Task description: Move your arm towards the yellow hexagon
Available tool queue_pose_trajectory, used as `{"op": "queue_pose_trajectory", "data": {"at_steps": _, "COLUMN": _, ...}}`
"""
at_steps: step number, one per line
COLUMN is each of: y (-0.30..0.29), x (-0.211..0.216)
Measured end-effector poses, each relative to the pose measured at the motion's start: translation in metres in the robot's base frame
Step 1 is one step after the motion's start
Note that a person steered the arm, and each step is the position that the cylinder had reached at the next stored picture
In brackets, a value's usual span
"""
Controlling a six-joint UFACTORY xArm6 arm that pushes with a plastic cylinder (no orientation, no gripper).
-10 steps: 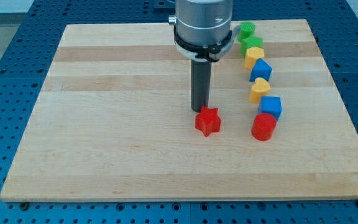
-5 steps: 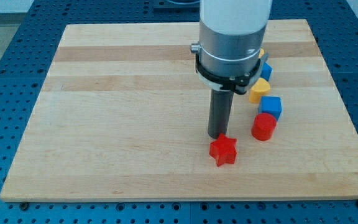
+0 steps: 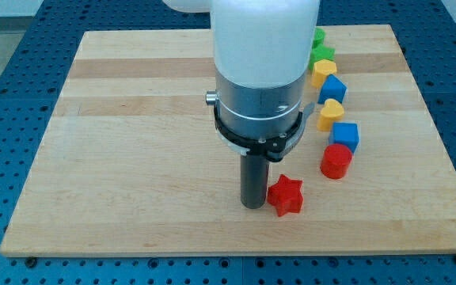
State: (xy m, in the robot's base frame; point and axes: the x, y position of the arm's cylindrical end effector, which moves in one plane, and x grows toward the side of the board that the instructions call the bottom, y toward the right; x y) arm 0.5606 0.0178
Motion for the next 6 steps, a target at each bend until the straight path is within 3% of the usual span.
{"op": "queue_pose_trajectory", "data": {"at_steps": 6, "y": 0.107, "x": 0.0}}
